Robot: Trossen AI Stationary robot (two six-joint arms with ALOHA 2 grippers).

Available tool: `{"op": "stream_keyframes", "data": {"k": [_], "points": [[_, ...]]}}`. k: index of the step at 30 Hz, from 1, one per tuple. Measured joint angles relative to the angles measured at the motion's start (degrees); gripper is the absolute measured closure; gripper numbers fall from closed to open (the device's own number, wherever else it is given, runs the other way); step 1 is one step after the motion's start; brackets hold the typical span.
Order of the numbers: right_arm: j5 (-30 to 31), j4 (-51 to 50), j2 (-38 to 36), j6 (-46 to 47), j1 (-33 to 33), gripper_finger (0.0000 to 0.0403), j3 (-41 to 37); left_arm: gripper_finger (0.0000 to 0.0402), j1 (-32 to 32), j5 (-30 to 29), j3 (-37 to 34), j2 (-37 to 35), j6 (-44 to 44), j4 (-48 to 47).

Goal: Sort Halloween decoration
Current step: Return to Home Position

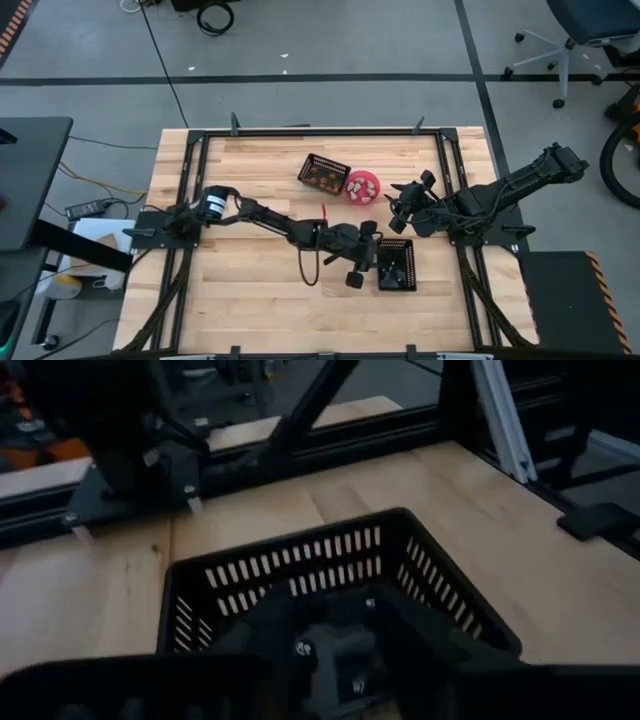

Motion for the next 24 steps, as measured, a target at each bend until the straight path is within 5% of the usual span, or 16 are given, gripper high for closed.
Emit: {"op": "stream_keyframes", "data": {"k": [7, 15, 24], "points": [[0.40, -0.09, -0.02, 0.00, 0.24, 0.0239, 0.00, 0.0235, 0.55, 1.96, -2.17, -1.66, 1.50, -1.63], [3.41, -0.48, -0.02, 0.15, 3.06, 0.0239, 0.00, 0.0266, -0.77, -6.16, -16.73, -12.95, 4.16, 2.16], [3.05, 3.25, -0.48, -4.05, 4.24, 0.0239, -0.02, 0.0284, 0.55, -6.52, -37.83, -33.27, 1.73, 8.00]]}}
